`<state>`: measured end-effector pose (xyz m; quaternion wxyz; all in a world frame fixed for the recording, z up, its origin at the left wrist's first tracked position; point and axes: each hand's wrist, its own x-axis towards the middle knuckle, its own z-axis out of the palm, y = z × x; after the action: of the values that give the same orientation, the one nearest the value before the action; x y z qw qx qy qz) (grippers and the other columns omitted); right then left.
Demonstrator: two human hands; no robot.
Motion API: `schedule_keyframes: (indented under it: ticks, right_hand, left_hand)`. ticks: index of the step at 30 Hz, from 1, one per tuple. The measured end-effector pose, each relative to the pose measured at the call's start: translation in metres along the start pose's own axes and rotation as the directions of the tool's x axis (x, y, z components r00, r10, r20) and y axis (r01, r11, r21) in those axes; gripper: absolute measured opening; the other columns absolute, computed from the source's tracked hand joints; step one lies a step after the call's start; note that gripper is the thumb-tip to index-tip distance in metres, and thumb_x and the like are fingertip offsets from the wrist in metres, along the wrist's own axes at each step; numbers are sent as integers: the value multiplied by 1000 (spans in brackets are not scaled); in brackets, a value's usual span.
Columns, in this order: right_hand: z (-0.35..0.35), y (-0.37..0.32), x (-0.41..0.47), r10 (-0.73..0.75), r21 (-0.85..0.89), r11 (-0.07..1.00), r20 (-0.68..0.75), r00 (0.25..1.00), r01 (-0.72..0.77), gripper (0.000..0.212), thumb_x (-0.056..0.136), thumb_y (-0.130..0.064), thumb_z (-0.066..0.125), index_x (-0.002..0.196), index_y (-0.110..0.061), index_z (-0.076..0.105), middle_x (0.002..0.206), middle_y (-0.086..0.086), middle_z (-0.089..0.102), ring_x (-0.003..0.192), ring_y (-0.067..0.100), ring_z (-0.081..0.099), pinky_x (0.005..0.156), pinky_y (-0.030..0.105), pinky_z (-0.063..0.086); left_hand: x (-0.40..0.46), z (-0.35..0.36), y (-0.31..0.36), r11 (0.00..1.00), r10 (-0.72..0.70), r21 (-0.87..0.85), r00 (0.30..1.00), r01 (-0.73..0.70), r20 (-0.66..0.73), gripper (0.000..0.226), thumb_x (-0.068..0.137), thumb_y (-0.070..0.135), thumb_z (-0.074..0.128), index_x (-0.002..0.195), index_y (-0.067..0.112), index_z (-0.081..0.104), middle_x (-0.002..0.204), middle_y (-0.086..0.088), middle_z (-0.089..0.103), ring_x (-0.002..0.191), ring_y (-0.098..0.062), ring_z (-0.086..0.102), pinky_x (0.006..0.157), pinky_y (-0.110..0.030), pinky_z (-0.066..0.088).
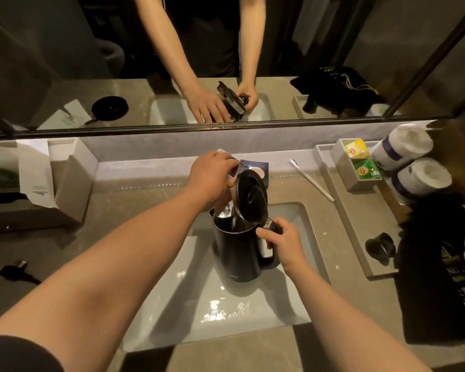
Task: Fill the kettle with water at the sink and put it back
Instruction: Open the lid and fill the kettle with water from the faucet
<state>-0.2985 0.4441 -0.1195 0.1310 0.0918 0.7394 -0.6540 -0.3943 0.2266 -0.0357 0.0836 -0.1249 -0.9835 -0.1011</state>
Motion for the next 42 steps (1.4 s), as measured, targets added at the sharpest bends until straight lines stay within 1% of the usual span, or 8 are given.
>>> schedule_keyframes:
  ticks: [3, 7, 12, 18, 26, 34, 37, 42]
  right_hand:
    - [2, -2, 1, -10, 10, 1000, -9, 1000, 10, 44, 60, -32, 82, 74, -1, 55, 56, -1, 53, 54, 20, 50, 56, 35, 43]
    - [5, -2, 2, -5, 13, 1000, -3, 1000, 5, 34, 62, -32, 82, 73, -10, 58, 56, -4, 55, 56, 20, 51, 57, 36, 44]
    - [7, -1, 0, 3, 16, 1000, -18, 1000, -3, 34, 61, -33, 81, 70, -11, 58, 55, -3, 55, 55, 21, 50, 56, 35, 44]
    - [9, -1, -2, 1, 16, 1000, -33, 999, -1, 39, 62, -34, 80, 75, -3, 60, 57, 0, 57, 57, 23, 52, 56, 35, 46]
    - [13, -2, 2, 14, 10, 1000, -42, 999, -14, 27, 62, -32, 81, 69, -17, 60, 54, -9, 59, 61, 25, 55, 59, 37, 47]
    - [15, 0, 2, 16, -2, 1000, -33, 999, -16, 31, 61, -35, 81, 70, -15, 59, 52, -10, 57, 60, 24, 54, 59, 37, 47]
    - [16, 0, 2, 16, -16, 1000, -34, 999, -16, 34, 60, -37, 81, 71, -13, 60, 53, -11, 58, 62, 24, 56, 61, 38, 47]
    - [17, 1, 1, 20, -19, 1000, -36, 999, -21, 37, 58, -41, 80, 72, -13, 60, 53, -12, 59, 64, 25, 56, 63, 39, 47]
  left_hand:
    - [2, -5, -2, 998, -33, -61, 999, 32, -22, 17, 88, 34, 66, 102, 26, 70, 99, 5, 69, 93, -22, 62, 66, -36, 50]
    - [6, -15, -7, 979, -121, -164, 993, 118, -6, 24, 90, 44, 64, 105, 27, 73, 100, 6, 74, 87, -20, 67, 59, -28, 37]
    - [2, -17, -9, 960, -108, -254, 992, 121, 66, 19, 91, 34, 66, 106, 24, 71, 110, 3, 71, 96, -21, 64, 73, -34, 50]
    - [-6, -16, -19, 945, -90, -304, 990, 119, 109, 20, 92, 28, 64, 112, 28, 68, 119, 4, 69, 105, -20, 61, 79, -32, 45]
    - [-15, -9, -17, 942, -112, -308, 990, 134, 90, 28, 93, 23, 61, 120, 29, 65, 128, 4, 65, 111, -21, 60, 81, -31, 44]
    - [-20, -6, -18, 920, -117, -362, 987, 149, 109, 41, 92, 17, 61, 132, 26, 58, 140, 3, 57, 123, -22, 55, 90, -27, 38]
    - [-20, -5, -17, 920, -129, -354, 984, 166, 126, 45, 92, 19, 61, 136, 27, 55, 146, 3, 52, 128, -22, 51, 98, -33, 40]
    - [-21, -4, -18, 924, -126, -345, 983, 165, 133, 49, 91, 19, 60, 139, 26, 53, 147, 2, 50, 129, -23, 50, 99, -32, 39]
